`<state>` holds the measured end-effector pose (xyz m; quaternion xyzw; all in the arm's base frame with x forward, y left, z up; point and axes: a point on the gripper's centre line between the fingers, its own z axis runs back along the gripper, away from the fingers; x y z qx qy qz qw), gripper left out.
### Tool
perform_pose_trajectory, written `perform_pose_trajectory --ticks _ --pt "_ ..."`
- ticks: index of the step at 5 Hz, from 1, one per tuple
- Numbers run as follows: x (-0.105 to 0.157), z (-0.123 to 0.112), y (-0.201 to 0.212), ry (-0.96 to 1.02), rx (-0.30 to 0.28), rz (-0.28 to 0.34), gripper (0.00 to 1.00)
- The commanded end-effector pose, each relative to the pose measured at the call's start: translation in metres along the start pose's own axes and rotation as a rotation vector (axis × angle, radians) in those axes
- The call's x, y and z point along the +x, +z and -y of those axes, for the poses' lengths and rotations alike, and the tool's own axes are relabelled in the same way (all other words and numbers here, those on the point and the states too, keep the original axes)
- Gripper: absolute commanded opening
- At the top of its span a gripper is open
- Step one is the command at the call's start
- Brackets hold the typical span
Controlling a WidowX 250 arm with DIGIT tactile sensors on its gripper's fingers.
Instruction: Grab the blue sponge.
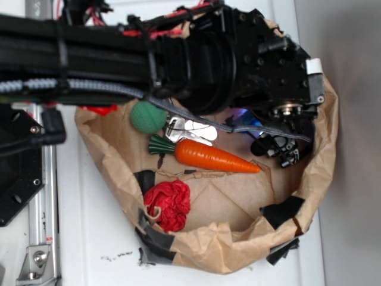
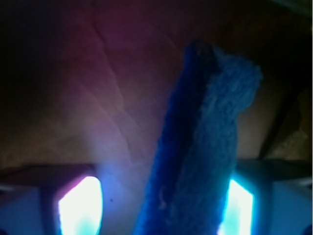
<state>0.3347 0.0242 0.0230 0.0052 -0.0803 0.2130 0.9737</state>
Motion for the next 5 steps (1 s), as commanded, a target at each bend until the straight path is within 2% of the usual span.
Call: perform_pose_trajectory --ticks 1,2,3,5 --pt "-0.002 -0.003 0.066 -0.180 -0.010 0.145 0.00" --pt "-0.013 0.008 0.117 -0.335 -0.069 0.227 0.00" --pt "-0.019 0.014 0.148 -0.429 -0.053 0.113 0.00" --pt "-0.050 0.020 0.161 -0.465 -0.072 0.093 0.00"
